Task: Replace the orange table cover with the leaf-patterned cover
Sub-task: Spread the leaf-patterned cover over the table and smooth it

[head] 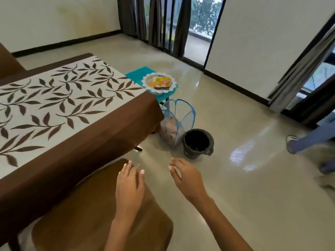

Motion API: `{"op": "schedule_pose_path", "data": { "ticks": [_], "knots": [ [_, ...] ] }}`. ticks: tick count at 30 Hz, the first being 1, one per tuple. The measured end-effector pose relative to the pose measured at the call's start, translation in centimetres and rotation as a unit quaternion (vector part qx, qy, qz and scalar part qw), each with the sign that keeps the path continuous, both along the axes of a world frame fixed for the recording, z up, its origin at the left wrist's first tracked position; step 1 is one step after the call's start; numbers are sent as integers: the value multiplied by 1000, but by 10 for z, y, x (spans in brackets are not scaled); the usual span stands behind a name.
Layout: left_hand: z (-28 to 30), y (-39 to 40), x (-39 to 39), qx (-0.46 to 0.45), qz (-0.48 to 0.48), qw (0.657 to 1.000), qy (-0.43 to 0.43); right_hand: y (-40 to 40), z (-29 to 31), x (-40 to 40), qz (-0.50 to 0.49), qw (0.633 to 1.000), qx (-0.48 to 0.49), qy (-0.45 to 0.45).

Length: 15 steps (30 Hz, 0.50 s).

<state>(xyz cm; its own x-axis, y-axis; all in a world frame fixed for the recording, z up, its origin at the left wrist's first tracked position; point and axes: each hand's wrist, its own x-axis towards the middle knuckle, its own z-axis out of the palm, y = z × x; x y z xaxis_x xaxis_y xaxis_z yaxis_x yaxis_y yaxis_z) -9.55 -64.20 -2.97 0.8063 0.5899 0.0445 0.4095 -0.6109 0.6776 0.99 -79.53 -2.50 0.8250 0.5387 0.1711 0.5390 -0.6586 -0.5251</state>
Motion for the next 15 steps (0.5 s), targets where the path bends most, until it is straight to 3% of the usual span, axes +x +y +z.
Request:
{"op": "schedule_pose_path", "data": {
  "ticks": [7, 15],
  "knots": [
    [6, -25, 158, -9, 14, 1000, -20, 0, -6, 170, 8, 999, 30, 13],
    [4, -17, 326, -10, 89, 996, 10, 35, -1, 366, 108, 993, 32, 21]
  ]
}}
